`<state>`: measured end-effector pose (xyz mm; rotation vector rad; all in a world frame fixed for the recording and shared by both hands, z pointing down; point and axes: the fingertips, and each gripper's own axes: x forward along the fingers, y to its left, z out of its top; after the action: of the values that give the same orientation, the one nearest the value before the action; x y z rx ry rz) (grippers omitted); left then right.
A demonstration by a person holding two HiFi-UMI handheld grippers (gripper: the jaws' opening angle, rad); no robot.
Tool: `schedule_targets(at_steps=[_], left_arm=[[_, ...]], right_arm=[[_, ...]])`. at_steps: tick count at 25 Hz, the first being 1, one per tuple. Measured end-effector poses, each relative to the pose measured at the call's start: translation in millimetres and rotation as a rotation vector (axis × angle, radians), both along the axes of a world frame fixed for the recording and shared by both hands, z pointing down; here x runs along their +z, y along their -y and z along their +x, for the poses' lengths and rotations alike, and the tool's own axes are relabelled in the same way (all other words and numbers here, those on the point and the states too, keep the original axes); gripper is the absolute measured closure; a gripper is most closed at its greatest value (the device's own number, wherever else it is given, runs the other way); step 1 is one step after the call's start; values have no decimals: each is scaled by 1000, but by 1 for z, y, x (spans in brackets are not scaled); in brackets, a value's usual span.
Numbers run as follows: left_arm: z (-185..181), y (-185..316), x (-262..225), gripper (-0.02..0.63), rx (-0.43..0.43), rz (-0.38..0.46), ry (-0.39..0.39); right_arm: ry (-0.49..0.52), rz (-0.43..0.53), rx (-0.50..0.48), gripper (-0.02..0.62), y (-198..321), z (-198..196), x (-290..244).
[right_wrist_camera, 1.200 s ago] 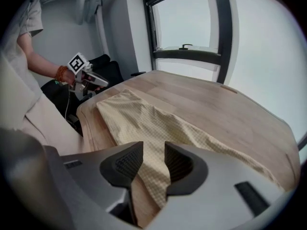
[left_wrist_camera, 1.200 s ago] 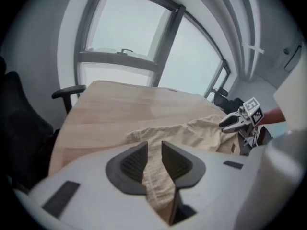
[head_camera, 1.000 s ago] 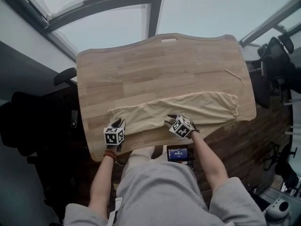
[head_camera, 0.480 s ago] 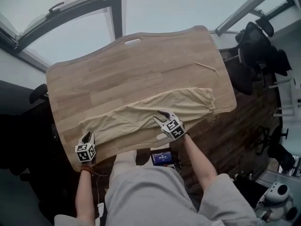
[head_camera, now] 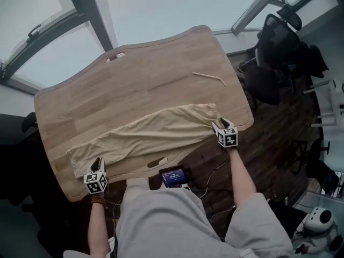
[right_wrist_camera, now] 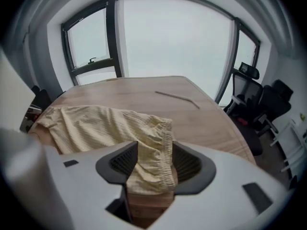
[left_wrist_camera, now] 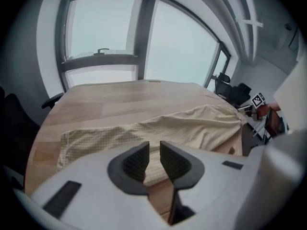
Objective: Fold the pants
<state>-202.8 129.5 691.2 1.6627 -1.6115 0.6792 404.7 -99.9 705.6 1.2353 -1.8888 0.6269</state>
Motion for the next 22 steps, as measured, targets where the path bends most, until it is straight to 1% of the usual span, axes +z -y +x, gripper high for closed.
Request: schedule_targets(at_steps=[3, 5, 7, 9, 11, 13, 16, 17, 18, 20, 22], left_arm=[[21, 5, 6, 532, -101, -7, -11], [16, 0, 17, 532, -211, -19, -44], [-11, -18, 22, 531, -360, -22, -70], [-54, -45, 21, 517, -497, -20, -75], [-97, -71, 18, 486, -577, -20, -64], [-132, -91, 20, 442, -595, -31, -51], [-178, -116, 38, 376, -584, -67, -46], [-189, -124, 46, 361, -582, -85, -48], [-198, -130, 54, 359, -580, -103, -56], [-209, -138, 71, 345, -578, -125, -99], [-210, -137, 79, 330, -601, -96, -168]], right_arm=[[17, -24, -19, 382, 4, 31, 7], [10, -20, -21, 382, 4, 40, 5], [14, -3, -30, 382, 5, 31, 2], [25, 15, -44, 382, 4, 8, -2], [30, 25, -67, 383, -1, -19, -7], [26, 18, -98, 383, -11, -46, -10], [8, 1, -139, 383, -28, -90, -16], [-1, -5, -156, 383, -33, -106, -18], [-8, -9, -177, 383, -39, -123, -20], [-19, -12, -226, 383, -49, -159, -22], [-27, -9, -268, 383, -57, -192, -25]])
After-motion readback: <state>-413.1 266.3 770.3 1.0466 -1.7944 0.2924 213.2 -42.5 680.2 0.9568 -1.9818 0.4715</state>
